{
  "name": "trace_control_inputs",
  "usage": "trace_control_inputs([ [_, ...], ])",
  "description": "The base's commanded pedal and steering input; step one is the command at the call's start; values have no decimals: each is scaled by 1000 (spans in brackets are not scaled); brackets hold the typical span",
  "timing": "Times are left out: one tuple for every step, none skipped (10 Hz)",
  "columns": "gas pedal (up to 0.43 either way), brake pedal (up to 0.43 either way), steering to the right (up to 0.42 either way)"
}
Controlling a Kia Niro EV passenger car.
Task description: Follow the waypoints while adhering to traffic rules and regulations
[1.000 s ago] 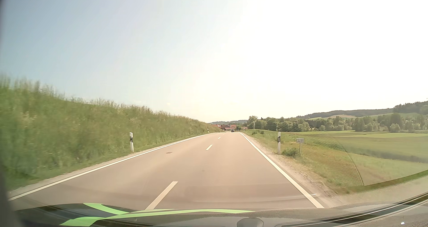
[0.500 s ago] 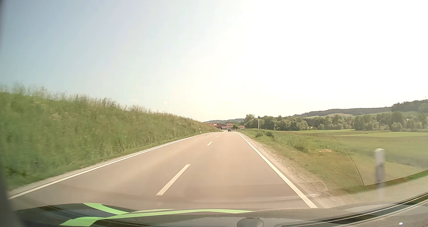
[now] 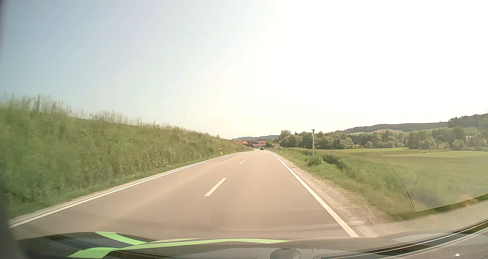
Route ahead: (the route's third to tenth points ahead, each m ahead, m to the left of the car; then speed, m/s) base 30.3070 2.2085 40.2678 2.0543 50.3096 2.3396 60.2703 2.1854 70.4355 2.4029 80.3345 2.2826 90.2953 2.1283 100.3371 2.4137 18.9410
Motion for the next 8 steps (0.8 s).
trace_control_inputs([
  [157,0,-5],
  [157,0,-4],
  [157,0,-4],
  [157,0,-4],
  [157,0,-3],
  [157,0,-1],
  [157,0,-1],
  [157,0,-2],
])
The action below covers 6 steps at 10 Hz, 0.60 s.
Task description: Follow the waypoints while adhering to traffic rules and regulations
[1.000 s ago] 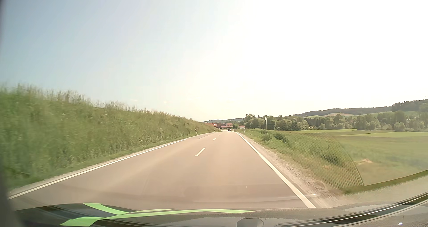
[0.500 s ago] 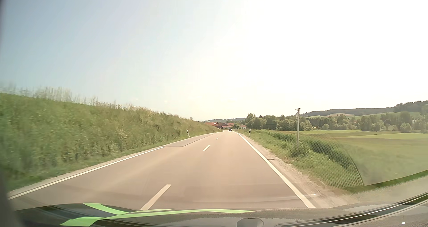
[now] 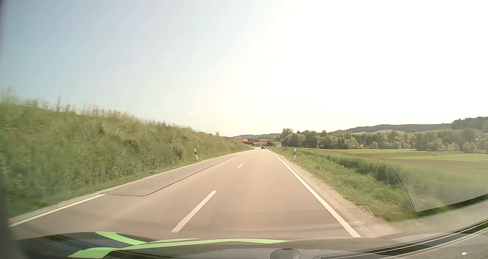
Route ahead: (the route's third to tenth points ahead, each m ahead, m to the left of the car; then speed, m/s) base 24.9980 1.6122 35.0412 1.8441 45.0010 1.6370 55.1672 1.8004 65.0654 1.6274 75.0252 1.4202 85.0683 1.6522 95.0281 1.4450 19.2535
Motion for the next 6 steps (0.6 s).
trace_control_inputs([
  [157,0,-1],
  [157,0,-1],
  [150,0,-1],
  [150,0,-1],
  [150,0,-1],
  [150,0,-1],
])
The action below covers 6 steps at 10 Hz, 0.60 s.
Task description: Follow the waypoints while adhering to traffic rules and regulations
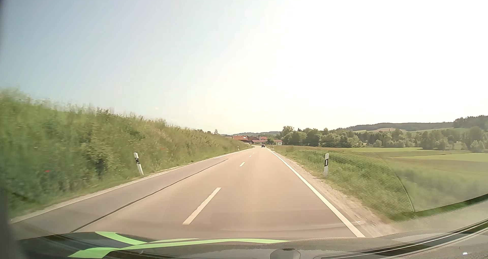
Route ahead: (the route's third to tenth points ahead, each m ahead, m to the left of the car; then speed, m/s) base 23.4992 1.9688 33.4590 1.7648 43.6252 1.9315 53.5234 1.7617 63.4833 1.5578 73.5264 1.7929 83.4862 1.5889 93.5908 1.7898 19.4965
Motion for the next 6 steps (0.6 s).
trace_control_inputs([
  [150,0,0],
  [150,0,1],
  [138,0,1],
  [138,0,0],
  [138,0,0],
  [138,0,1],
])
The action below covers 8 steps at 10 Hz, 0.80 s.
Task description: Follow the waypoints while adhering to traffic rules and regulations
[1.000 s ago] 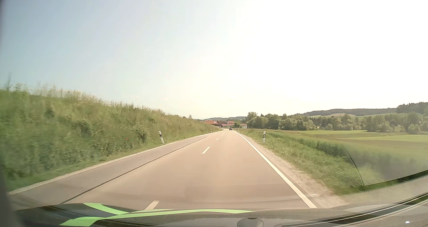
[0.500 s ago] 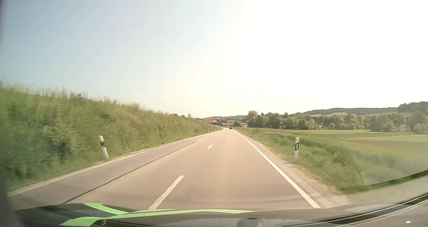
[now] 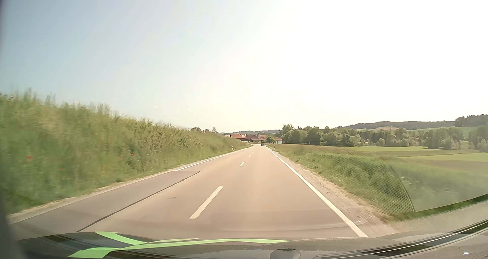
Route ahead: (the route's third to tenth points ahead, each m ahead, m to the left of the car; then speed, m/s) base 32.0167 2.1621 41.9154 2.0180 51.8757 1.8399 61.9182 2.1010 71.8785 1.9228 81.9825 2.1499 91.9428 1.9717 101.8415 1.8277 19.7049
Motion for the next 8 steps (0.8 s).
trace_control_inputs([
  [138,0,0],
  [130,0,0],
  [110,0,1],
  [110,0,1],
  [110,0,0],
  [110,0,0],
  [110,0,0],
  [110,0,0],
])
